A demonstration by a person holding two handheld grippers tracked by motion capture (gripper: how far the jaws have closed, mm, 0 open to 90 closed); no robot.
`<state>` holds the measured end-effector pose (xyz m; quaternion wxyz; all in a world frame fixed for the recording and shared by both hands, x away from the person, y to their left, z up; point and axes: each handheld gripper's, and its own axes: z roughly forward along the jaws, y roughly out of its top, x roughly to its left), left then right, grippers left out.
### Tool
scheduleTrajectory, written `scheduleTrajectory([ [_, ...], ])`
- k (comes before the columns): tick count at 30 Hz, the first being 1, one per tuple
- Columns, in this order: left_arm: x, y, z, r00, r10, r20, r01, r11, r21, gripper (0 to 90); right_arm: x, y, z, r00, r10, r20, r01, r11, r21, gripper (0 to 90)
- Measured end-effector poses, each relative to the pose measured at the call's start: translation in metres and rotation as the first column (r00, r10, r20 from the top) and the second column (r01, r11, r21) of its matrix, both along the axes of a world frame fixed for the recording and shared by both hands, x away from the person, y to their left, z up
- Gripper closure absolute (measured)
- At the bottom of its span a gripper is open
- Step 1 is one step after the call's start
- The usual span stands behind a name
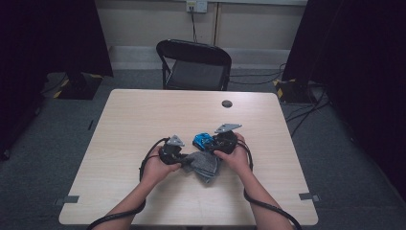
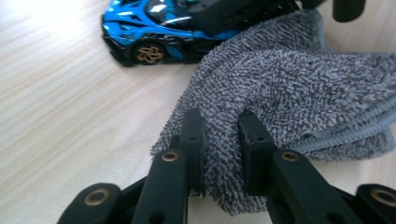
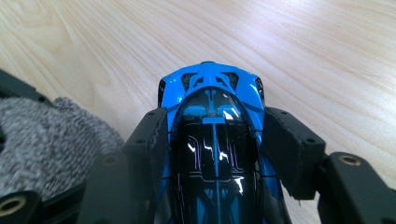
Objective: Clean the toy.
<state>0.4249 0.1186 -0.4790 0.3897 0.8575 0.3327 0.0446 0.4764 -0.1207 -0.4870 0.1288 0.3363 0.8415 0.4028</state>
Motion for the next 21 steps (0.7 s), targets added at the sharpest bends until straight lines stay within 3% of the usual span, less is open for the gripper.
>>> scheduleTrajectory([
  [21, 0.018, 0.020, 0.003, 0.9966, 0.081, 0.016, -0.081, 0.9960, 0.037, 74.7, 0.000, 0.000, 0.000, 1.0000, 0.002, -0.001, -0.002, 1.0000, -0.003, 41.7],
])
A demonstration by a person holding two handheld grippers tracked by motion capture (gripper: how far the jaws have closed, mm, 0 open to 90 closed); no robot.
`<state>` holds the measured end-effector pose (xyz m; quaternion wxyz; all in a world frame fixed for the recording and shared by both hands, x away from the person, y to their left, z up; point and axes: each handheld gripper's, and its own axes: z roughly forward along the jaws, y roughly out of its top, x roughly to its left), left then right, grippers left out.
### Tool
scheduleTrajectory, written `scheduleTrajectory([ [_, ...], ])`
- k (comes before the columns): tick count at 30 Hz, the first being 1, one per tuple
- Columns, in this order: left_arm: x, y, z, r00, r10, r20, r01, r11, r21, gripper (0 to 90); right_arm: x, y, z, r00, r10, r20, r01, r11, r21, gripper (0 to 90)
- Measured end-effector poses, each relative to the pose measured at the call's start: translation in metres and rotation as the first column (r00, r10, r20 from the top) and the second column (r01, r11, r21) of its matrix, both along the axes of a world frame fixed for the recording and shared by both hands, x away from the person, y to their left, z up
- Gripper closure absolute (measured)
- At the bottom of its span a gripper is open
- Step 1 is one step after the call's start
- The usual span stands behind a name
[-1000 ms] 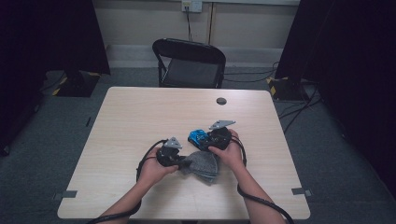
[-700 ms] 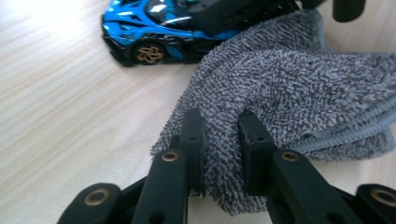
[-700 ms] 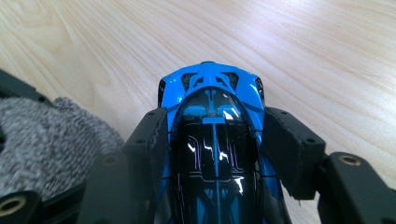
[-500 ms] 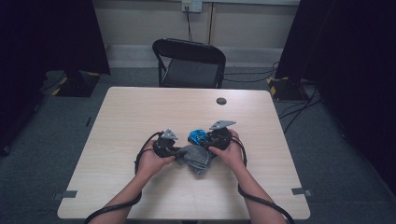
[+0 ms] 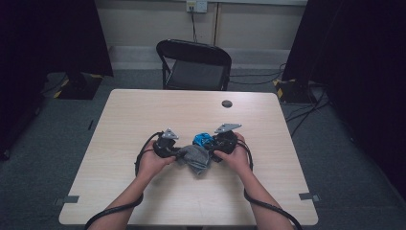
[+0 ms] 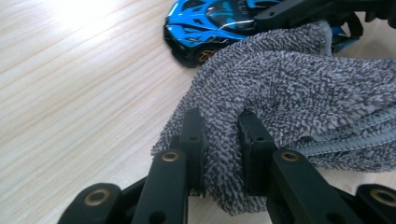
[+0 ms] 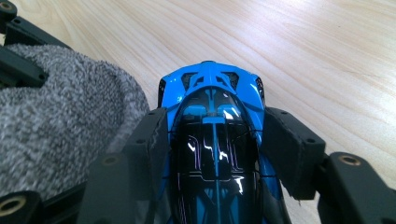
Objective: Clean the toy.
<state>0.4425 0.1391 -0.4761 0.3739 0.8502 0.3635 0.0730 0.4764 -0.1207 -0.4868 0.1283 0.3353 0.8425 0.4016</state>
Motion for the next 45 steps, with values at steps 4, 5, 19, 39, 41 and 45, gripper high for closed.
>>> scheduleTrajectory([
  [4, 0.003, 0.007, 0.000, 0.9997, 0.023, -0.006, -0.023, 0.9997, -0.003, 74.7, 0.000, 0.000, 0.000, 1.0000, 0.002, 0.000, -0.002, 1.0000, -0.001, 41.7],
  [5, 0.004, 0.011, -0.001, 0.9992, 0.041, -0.002, -0.041, 0.9991, -0.005, 74.6, 0.000, 0.000, 0.000, 1.0000, 0.001, -0.001, -0.001, 1.0000, -0.001, 41.7],
  [19, 0.000, 0.041, 0.004, 0.9932, 0.115, 0.020, -0.114, 0.9932, -0.021, 74.7, 0.000, 0.001, 0.000, 1.0000, 0.000, 0.001, 0.000, 1.0000, -0.003, 41.6],
  [39, -0.049, 0.040, 0.010, 1.0000, -0.002, 0.007, 0.003, 0.9948, -0.102, 74.5, -0.001, 0.000, 0.000, 1.0000, -0.006, 0.001, 0.006, 1.0000, 0.003, 41.5],
  [41, -0.055, 0.033, 0.010, 0.9993, -0.039, 0.004, 0.039, 0.9943, -0.099, 74.5, -0.001, 0.000, -0.001, 0.9999, -0.011, 0.001, 0.011, 0.9999, 0.008, 41.3],
  [45, -0.060, 0.022, 0.010, 0.9975, -0.071, 0.003, 0.071, 0.9923, -0.102, 74.4, -0.002, 0.001, 0.000, 0.9999, -0.012, 0.007, 0.012, 0.9999, -0.004, 40.8],
])
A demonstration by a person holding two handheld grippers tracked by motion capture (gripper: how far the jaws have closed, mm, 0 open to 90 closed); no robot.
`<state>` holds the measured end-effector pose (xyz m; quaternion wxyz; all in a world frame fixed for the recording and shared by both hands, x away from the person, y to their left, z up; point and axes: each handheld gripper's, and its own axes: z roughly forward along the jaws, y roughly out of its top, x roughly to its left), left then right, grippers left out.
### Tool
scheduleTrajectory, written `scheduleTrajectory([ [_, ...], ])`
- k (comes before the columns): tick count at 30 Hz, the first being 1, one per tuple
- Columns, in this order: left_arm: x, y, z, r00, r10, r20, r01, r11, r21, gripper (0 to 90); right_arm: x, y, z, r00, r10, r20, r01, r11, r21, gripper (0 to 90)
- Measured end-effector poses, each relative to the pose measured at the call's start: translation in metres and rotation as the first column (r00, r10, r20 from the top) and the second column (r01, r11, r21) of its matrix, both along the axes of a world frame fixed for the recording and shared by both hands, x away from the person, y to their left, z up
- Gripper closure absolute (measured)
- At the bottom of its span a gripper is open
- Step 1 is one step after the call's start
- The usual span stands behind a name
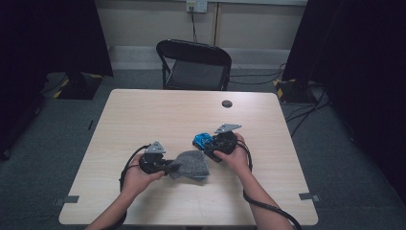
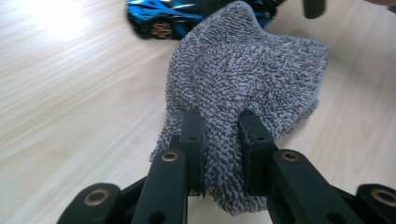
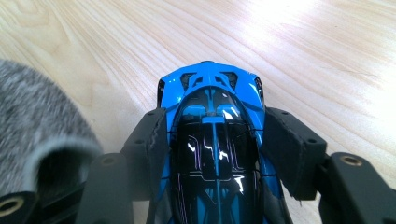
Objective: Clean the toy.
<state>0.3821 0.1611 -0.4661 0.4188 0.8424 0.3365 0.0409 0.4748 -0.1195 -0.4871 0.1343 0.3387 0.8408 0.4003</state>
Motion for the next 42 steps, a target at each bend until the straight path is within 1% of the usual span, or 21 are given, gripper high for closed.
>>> scheduleTrajectory([
  [7, -0.003, -0.013, -0.003, 0.9989, -0.047, -0.008, 0.047, 0.9988, 0.012, 74.4, -0.001, 0.000, 0.000, 0.9999, 0.008, 0.007, -0.008, 1.0000, -0.004, 38.9],
  [8, -0.005, -0.016, -0.005, 0.9982, -0.059, -0.008, 0.059, 0.9981, 0.017, 74.3, 0.000, -0.001, 0.000, 0.9999, 0.012, 0.001, -0.012, 0.9999, 0.005, 36.4],
  [9, -0.005, -0.016, -0.005, 0.9982, -0.059, -0.008, 0.059, 0.9981, 0.017, 74.3, 0.000, -0.001, 0.000, 0.9999, 0.012, 0.001, -0.012, 0.9999, 0.005, 36.4],
  [10, -0.005, -0.017, -0.007, 0.9981, -0.060, -0.010, 0.061, 0.9980, 0.016, 74.3, 0.000, -0.001, 0.000, 0.9998, 0.020, -0.007, -0.020, 0.9998, 0.008, 32.8],
  [13, -0.005, -0.019, -0.009, 0.9976, -0.067, -0.018, 0.067, 0.9976, 0.016, 74.2, -0.001, -0.001, 0.002, 0.9998, 0.021, 0.002, -0.021, 0.9997, -0.010, 30.2],
  [15, -0.005, -0.019, -0.010, 0.9975, -0.067, -0.022, 0.067, 0.9976, 0.018, 74.2, 0.000, -0.002, 0.003, 0.9996, 0.026, 0.009, -0.026, 0.9996, -0.006, 28.6],
  [16, -0.005, -0.020, -0.010, 0.9974, -0.069, -0.022, 0.069, 0.9975, 0.017, 74.1, 0.000, -0.005, 0.005, 0.9998, 0.017, 0.006, -0.017, 0.9998, 0.011, 25.9],
  [19, -0.005, -0.021, -0.011, 0.9971, -0.072, -0.024, 0.073, 0.9972, 0.017, 74.1, -0.001, -0.008, 0.007, 0.9997, 0.022, 0.014, -0.022, 0.9995, 0.023, 26.4],
  [20, -0.005, -0.022, -0.011, 0.9967, -0.077, -0.024, 0.078, 0.9968, 0.018, 74.1, -0.004, -0.010, 0.010, 0.9990, 0.042, 0.015, -0.042, 0.9985, 0.034, 26.6],
  [24, -0.006, -0.026, -0.012, 0.9955, -0.091, -0.024, 0.092, 0.9953, 0.029, 74.1, -0.010, -0.011, 0.017, 0.9961, 0.080, 0.037, -0.081, 0.9962, 0.031, 27.2],
  [29, -0.008, -0.030, -0.013, 0.9941, -0.107, -0.020, 0.107, 0.9936, 0.035, 73.8, -0.019, -0.012, 0.019, 0.9914, 0.125, 0.039, -0.127, 0.9904, 0.055, 27.8],
  [30, -0.008, -0.031, -0.013, 0.9924, -0.121, -0.024, 0.122, 0.9915, 0.045, 73.8, -0.021, -0.013, 0.019, 0.9903, 0.134, 0.039, -0.136, 0.9893, 0.054, 27.8],
  [31, -0.008, -0.032, -0.013, 0.9922, -0.123, -0.022, 0.123, 0.9914, 0.044, 73.7, -0.026, -0.013, 0.020, 0.9875, 0.153, 0.039, -0.155, 0.9854, 0.070, 28.2],
  [34, -0.007, -0.031, -0.013, 0.9931, -0.115, -0.021, 0.116, 0.9923, 0.044, 72.9, -0.031, -0.015, 0.021, 0.9852, 0.167, 0.039, -0.170, 0.9824, 0.078, 28.3],
  [35, -0.007, -0.031, -0.015, 0.9935, -0.112, -0.021, 0.113, 0.9928, 0.041, 72.6, -0.035, -0.016, 0.021, 0.9828, 0.182, 0.035, -0.184, 0.9785, 0.093, 28.4],
  [37, -0.007, -0.031, -0.015, 0.9931, -0.115, -0.022, 0.116, 0.9923, 0.043, 72.1, -0.037, -0.016, 0.020, 0.9820, 0.186, 0.032, -0.188, 0.9773, 0.096, 28.4],
  [38, -0.007, -0.032, -0.015, 0.9933, -0.114, -0.015, 0.115, 0.9924, 0.044, 69.3, -0.041, -0.016, 0.019, 0.9777, 0.209, 0.024, -0.210, 0.9723, 0.102, 29.5],
  [39, -0.007, -0.032, -0.015, 0.9931, -0.117, -0.006, 0.117, 0.9920, 0.046, 69.3, -0.041, -0.016, 0.019, 0.9777, 0.209, 0.024, -0.210, 0.9723, 0.102, 29.5],
  [40, -0.007, -0.034, -0.015, 0.9914, -0.127, 0.032, 0.125, 0.9907, 0.054, 62.1, -0.045, -0.015, 0.019, 0.9745, 0.222, 0.030, -0.224, 0.9706, 0.088, 30.1],
  [41, -0.007, -0.034, -0.015, 0.9914, -0.127, 0.032, 0.125, 0.9907, 0.054, 56.7, -0.045, -0.015, 0.019, 0.9745, 0.222, 0.030, -0.224, 0.9706, 0.088, 30.1],
  [42, -0.007, -0.034, -0.015, 0.9865, -0.151, 0.064, 0.147, 0.9874, 0.059, 52.0, -0.048, -0.015, 0.019, 0.9699, 0.243, 0.018, -0.243, 0.9647, 0.100, 31.2],
])
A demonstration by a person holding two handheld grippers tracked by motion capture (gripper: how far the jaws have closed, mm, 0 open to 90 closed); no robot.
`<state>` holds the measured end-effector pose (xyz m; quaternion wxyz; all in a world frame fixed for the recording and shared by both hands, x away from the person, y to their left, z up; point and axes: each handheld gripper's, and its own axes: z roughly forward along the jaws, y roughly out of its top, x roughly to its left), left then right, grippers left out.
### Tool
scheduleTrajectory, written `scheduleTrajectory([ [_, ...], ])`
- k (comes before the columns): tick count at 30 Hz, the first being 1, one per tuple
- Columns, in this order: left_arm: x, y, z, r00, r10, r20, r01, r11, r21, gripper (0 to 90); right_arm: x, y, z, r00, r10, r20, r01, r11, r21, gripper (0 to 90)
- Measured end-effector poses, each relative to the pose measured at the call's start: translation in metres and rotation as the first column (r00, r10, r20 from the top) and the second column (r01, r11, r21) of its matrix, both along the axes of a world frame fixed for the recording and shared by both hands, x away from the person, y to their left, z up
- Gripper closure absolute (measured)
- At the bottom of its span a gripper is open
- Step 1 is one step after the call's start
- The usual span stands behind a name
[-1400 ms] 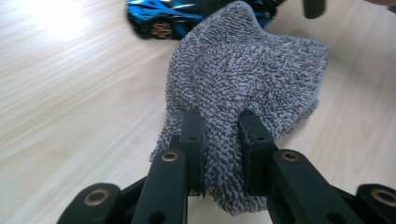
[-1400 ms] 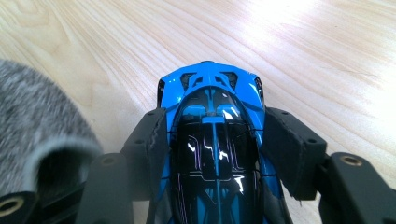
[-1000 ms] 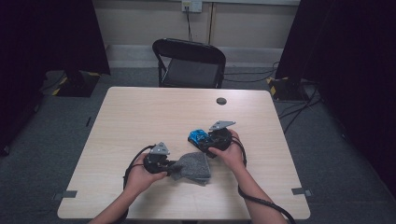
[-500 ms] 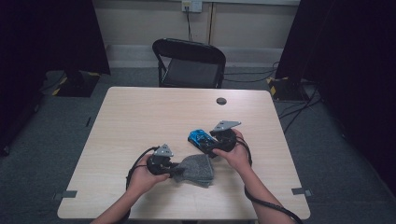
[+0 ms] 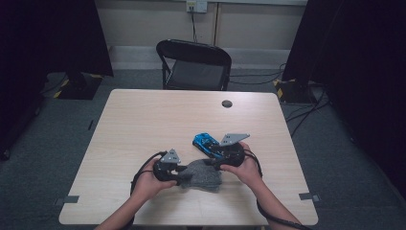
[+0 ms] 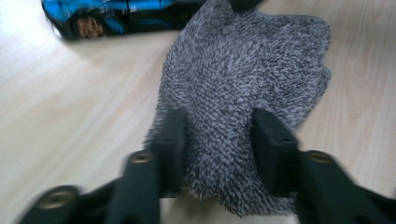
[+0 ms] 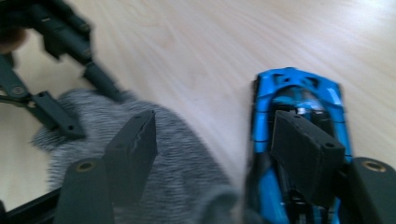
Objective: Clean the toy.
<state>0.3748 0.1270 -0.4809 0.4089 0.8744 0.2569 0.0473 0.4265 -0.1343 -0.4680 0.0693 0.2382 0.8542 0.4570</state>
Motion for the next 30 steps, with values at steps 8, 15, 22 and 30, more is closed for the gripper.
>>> scheduleTrajectory([
  [8, 0.007, 0.006, 0.010, 0.9972, 0.065, 0.038, -0.064, 0.9968, -0.049, 29.0, -0.019, 0.001, -0.009, 0.9973, 0.070, -0.021, -0.070, 0.9975, 0.000, 33.6],
  [15, 0.019, 0.008, 0.019, 0.9912, 0.106, 0.079, -0.100, 0.9926, -0.068, 26.6, -0.031, 0.002, -0.021, 0.9942, 0.095, -0.051, -0.096, 0.9951, -0.021, 34.5],
  [22, 0.043, 0.004, 0.021, 0.9852, 0.142, 0.096, -0.137, 0.9888, -0.059, 24.0, -0.037, 0.003, -0.033, 0.9951, 0.091, -0.038, -0.093, 0.9939, -0.058, 36.0],
  [30, 0.062, -0.006, 0.021, 0.9842, 0.146, 0.100, -0.140, 0.9881, -0.065, 23.4, -0.042, 0.002, -0.035, 0.9978, 0.066, -0.002, -0.066, 0.9944, -0.083, 52.6],
])
